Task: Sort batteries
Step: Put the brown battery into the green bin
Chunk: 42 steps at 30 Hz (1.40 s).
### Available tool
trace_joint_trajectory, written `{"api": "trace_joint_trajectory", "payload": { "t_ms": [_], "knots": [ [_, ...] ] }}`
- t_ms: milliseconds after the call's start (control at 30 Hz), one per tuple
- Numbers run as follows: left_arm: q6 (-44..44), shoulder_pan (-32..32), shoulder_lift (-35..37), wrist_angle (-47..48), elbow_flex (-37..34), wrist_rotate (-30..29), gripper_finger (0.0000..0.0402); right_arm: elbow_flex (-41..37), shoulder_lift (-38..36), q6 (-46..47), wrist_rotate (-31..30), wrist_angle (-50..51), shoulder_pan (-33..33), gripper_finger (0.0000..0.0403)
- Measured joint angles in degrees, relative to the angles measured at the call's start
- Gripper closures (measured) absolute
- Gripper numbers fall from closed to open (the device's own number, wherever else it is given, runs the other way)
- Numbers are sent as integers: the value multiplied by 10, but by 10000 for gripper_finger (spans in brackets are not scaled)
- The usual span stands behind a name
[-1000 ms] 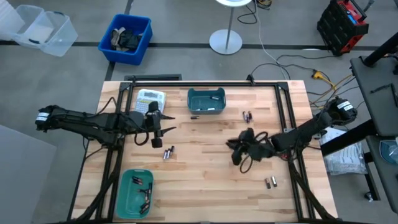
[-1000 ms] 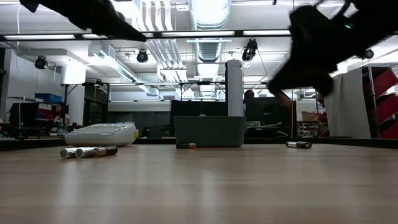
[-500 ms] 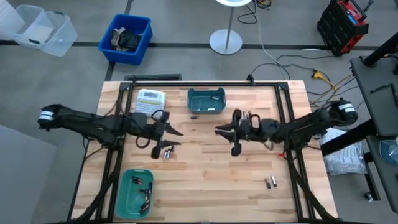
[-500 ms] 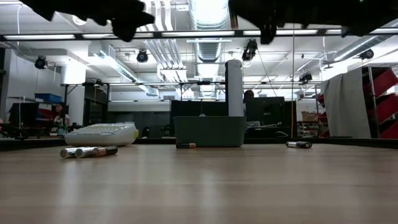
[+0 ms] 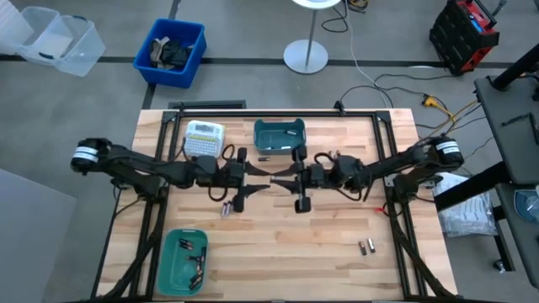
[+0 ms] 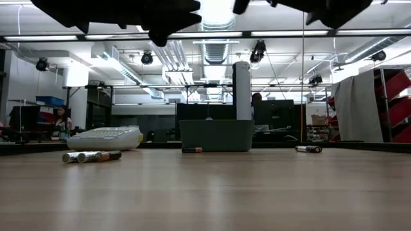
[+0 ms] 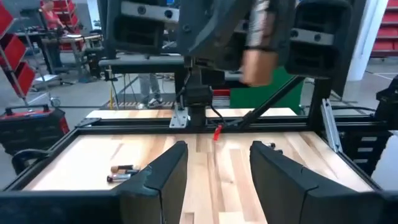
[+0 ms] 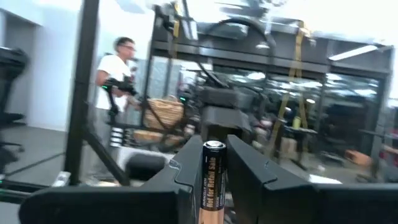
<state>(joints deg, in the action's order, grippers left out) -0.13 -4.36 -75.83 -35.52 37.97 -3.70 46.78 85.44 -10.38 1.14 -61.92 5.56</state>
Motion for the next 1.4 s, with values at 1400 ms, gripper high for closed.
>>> {"api": "trace_joint_trajectory", "payload": {
  "t_ms": [1400],
  "knots": [
    [-21, -31, 16, -24, -2, 59, 375, 70, 83, 35, 34, 34, -1, 342]
  ]
}}
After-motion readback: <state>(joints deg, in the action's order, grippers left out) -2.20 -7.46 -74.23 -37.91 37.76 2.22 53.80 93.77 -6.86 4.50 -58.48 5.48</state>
